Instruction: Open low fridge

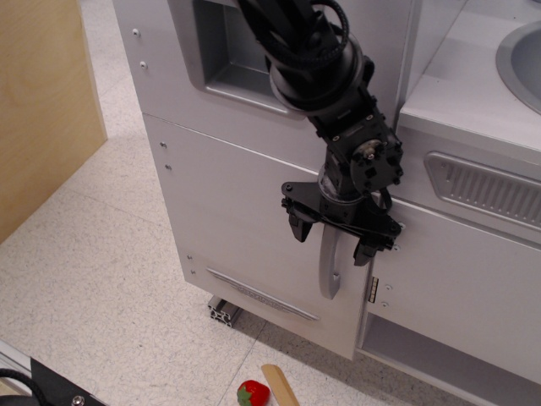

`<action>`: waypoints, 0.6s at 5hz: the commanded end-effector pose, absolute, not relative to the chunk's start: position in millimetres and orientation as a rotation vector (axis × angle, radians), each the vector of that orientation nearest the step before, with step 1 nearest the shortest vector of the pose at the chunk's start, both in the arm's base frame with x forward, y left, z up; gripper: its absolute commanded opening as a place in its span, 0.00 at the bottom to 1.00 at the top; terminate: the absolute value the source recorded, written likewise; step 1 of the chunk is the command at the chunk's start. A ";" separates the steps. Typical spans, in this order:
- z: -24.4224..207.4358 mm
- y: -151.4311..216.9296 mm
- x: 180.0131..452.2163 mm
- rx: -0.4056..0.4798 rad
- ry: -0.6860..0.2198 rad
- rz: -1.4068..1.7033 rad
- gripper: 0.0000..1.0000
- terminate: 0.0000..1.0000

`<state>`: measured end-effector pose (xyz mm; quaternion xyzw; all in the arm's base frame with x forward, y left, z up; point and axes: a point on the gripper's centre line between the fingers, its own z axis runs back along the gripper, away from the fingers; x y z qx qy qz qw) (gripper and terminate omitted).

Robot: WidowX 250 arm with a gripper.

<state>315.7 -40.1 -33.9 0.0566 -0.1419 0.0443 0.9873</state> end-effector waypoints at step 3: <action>-16.9 -29.7 307.1 0.072 -0.321 0.034 0.00 0.00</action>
